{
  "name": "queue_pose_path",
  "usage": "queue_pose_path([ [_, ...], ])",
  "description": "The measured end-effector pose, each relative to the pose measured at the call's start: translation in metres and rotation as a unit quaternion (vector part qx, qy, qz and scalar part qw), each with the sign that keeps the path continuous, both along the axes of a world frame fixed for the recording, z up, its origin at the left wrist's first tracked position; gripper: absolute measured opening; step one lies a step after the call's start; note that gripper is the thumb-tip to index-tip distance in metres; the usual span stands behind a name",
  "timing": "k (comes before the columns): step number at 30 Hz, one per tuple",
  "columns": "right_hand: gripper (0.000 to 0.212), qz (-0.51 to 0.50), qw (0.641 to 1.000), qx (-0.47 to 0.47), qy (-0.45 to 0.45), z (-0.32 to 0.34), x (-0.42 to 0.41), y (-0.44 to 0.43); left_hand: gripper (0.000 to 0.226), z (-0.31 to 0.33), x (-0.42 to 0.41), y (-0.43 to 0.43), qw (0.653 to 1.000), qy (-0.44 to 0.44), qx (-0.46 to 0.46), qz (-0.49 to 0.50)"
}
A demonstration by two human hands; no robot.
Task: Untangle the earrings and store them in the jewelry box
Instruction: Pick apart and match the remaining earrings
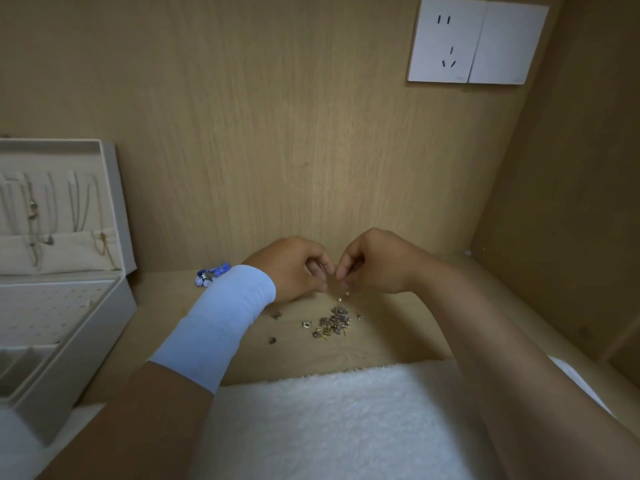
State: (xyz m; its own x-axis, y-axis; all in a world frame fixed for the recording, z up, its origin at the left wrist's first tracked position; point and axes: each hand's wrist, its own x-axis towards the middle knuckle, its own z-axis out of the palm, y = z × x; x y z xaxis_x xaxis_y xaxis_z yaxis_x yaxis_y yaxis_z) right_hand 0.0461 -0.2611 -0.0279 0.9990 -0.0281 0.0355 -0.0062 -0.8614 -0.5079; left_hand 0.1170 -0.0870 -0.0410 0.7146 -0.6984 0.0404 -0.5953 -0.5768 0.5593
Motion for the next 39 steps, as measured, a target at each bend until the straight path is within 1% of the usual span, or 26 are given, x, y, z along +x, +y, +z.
queue_pose_path([
  [3, 0.014, 0.039, 0.999, -0.02, 0.03, 0.001, -0.001, 0.014, 0.017, 0.01, -0.004, 0.015, 0.998, 0.002, 0.064, -0.007],
  [5, 0.012, 0.049, 0.997, -0.032, 0.049, -0.001, -0.002, 0.02, 0.013, 0.008, -0.01, 0.023, 0.995, -0.008, 0.097, 0.0],
  [10, 0.012, 0.054, 0.996, -0.042, 0.062, 0.002, -0.004, 0.02, 0.015, -0.006, -0.019, 0.026, 0.994, -0.011, 0.109, -0.021],
  [14, 0.011, 0.074, 0.993, -0.036, 0.089, 0.006, -0.007, 0.021, 0.011, -0.009, -0.018, 0.023, 0.991, -0.04, 0.12, -0.037],
  [18, 0.016, 0.092, 0.984, -0.044, 0.144, 0.008, -0.009, 0.022, 0.013, -0.008, -0.013, 0.024, 0.994, -0.029, 0.095, -0.048],
  [21, 0.02, 0.097, 0.978, -0.054, 0.177, 0.007, -0.008, 0.025, 0.016, -0.003, -0.008, 0.03, 0.998, -0.014, 0.038, -0.038],
  [25, 0.016, 0.095, 0.975, -0.058, 0.191, 0.004, -0.008, 0.028, 0.011, 0.003, -0.002, 0.037, 0.999, -0.015, -0.028, -0.029],
  [27, 0.012, 0.097, 0.976, -0.047, 0.188, 0.005, -0.009, 0.027, 0.009, 0.004, 0.001, 0.04, 0.999, -0.004, -0.044, -0.028],
  [30, 0.004, 0.1, 0.982, -0.022, 0.156, 0.009, -0.012, 0.024, 0.006, 0.004, 0.004, 0.043, 0.998, 0.007, -0.054, -0.029],
  [34, 0.005, 0.098, 0.988, 0.026, 0.119, 0.01, -0.012, 0.021, 0.006, 0.004, 0.004, 0.043, 0.997, 0.012, -0.062, -0.035],
  [35, 0.008, 0.096, 0.988, 0.045, 0.115, 0.009, -0.012, 0.021, 0.006, 0.003, 0.003, 0.042, 0.997, 0.018, -0.062, -0.036],
  [37, 0.015, 0.087, 0.984, 0.111, 0.113, 0.007, -0.012, 0.021, 0.007, 0.002, 0.002, 0.041, 0.996, 0.038, -0.065, -0.038],
  [39, 0.016, 0.087, 0.975, 0.171, 0.116, 0.006, -0.012, 0.019, 0.007, 0.001, 0.002, 0.041, 0.995, 0.064, -0.072, -0.041],
])
